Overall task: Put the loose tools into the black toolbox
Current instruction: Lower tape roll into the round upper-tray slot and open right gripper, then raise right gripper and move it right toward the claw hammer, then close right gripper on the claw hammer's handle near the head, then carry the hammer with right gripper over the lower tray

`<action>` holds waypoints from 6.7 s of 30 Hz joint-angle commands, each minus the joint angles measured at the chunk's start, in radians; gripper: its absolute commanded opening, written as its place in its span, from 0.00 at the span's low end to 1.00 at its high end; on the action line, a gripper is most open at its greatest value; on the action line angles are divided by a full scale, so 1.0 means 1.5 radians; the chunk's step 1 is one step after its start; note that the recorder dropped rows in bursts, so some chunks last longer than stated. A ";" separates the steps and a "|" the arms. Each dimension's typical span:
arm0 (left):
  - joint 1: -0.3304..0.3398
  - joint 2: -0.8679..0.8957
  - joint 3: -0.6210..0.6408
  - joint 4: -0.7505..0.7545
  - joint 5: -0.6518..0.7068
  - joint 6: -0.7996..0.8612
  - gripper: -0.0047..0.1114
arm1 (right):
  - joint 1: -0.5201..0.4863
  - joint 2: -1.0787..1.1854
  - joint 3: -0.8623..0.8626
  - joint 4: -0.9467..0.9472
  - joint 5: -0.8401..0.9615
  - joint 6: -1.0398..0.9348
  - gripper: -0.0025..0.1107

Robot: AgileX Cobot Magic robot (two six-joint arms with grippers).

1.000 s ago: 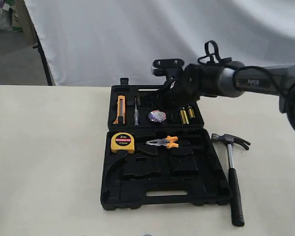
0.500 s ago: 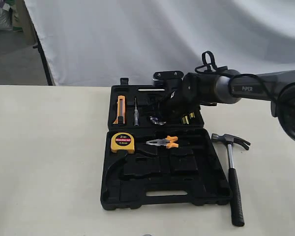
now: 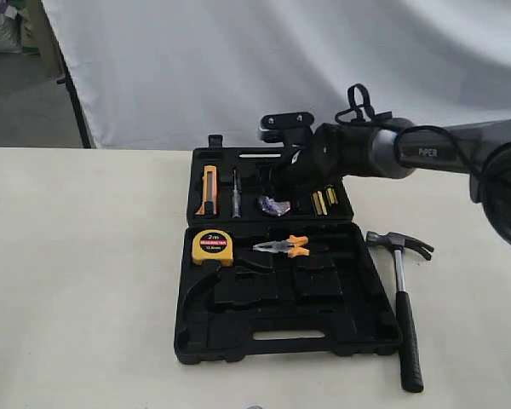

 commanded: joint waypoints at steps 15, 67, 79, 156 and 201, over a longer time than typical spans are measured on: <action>0.017 -0.002 -0.002 0.003 -0.005 -0.003 0.05 | -0.001 -0.024 0.001 -0.004 0.012 -0.024 0.02; 0.017 -0.002 -0.002 0.003 -0.005 -0.003 0.05 | -0.189 -0.287 0.182 -0.111 0.214 0.056 0.02; 0.017 -0.002 -0.002 0.003 -0.005 -0.003 0.05 | -0.209 -0.275 0.183 -0.118 0.276 0.048 0.02; 0.017 -0.002 -0.002 0.003 -0.005 -0.003 0.05 | -0.204 -0.309 0.357 -0.300 0.096 0.231 0.02; 0.017 -0.002 -0.002 0.003 -0.005 -0.003 0.05 | 0.241 -0.269 0.354 -0.300 0.004 -0.321 0.02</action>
